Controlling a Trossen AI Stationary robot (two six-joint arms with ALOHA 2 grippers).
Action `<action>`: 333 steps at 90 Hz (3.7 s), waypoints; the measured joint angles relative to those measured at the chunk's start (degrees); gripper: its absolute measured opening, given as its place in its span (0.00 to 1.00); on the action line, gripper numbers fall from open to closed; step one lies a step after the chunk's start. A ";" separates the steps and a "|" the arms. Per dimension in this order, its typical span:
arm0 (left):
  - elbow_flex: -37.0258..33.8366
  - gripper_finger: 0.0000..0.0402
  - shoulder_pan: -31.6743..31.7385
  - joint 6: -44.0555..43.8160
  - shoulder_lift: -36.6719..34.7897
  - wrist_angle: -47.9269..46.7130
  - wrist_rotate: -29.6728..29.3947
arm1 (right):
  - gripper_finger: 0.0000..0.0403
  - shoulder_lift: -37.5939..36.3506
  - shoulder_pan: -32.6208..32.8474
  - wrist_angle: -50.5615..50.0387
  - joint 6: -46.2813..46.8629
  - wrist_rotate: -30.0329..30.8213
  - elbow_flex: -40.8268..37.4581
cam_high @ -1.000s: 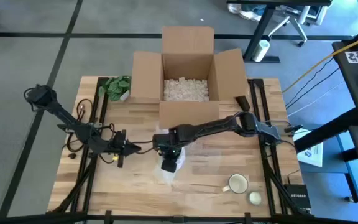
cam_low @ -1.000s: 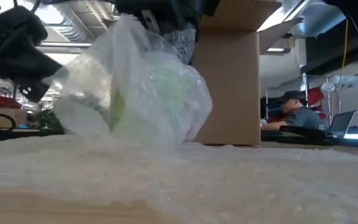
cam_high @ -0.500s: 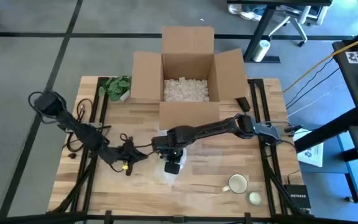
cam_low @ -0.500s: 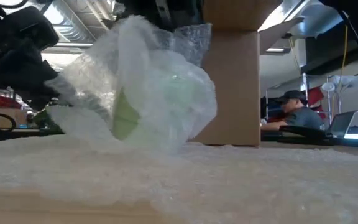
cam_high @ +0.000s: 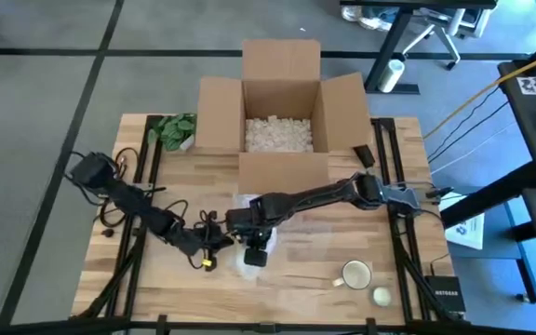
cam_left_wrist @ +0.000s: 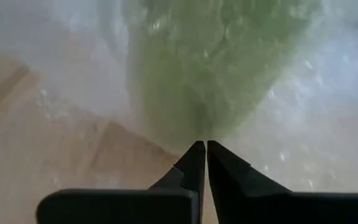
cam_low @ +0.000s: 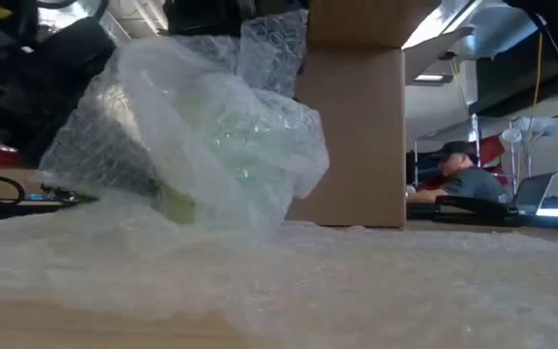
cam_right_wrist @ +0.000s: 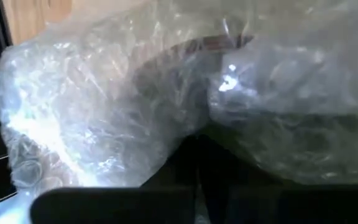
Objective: Wrap mug
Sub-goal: Wrap the green mug with bubble wrap
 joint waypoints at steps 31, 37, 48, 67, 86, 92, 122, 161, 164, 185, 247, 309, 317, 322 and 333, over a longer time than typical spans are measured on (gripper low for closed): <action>3.67 0.00 3.89 1.76 1.79 -0.25 7.61 | 0.00 -0.04 0.15 -11.38 0.07 0.62 5.55; 3.66 0.00 3.55 1.77 0.89 -1.18 7.65 | 0.00 -0.04 0.15 -14.23 -0.15 1.03 9.01; 3.68 0.00 3.52 1.99 -1.19 -2.63 7.65 | 0.00 -0.48 0.17 -17.75 -0.28 1.45 14.51; 3.59 0.00 3.46 2.17 -6.78 -11.63 7.21 | 0.00 -3.61 1.00 -19.46 0.85 14.79 13.49; 3.59 0.00 3.46 1.81 -13.74 -19.75 6.76 | 0.00 -3.65 1.60 -15.31 -0.87 26.78 12.26; 3.59 0.00 3.46 1.14 -15.76 -23.04 5.65 | 0.00 -3.65 1.36 -14.93 -0.62 29.62 10.63; 3.56 0.00 3.18 -2.76 -19.46 -32.53 2.41 | 0.00 -3.61 -2.36 -11.58 2.28 31.53 0.90; 2.37 0.00 4.06 -2.99 -19.45 -32.74 -0.02 | 0.00 -4.22 0.19 -8.81 0.75 16.41 3.31; 2.28 0.00 4.23 -3.17 -19.45 -32.62 -0.11 | 0.00 -4.22 0.39 -8.74 0.74 16.65 3.35; 2.24 0.00 4.47 -4.03 -19.45 -32.60 -0.09 | 0.00 -4.22 1.69 -7.44 0.96 20.87 3.41; -4.35 0.00 14.84 11.35 -19.40 -10.34 1.48 | 0.00 -5.27 3.93 -3.93 0.69 27.27 6.21; -3.12 0.00 15.40 15.92 -19.40 4.97 25.26 | 0.00 -4.09 4.28 2.68 3.98 12.81 -0.64; -2.44 0.00 14.22 15.42 -19.40 4.66 27.34 | 0.00 -4.09 3.92 4.75 3.98 12.08 -2.86; -2.10 0.00 13.44 15.16 -19.40 4.22 27.66 | 0.00 -4.09 3.65 5.76 4.15 11.36 -4.52; -2.02 0.00 12.17 13.74 -18.79 4.13 27.78 | 0.00 -4.09 2.96 5.95 4.91 11.03 -5.82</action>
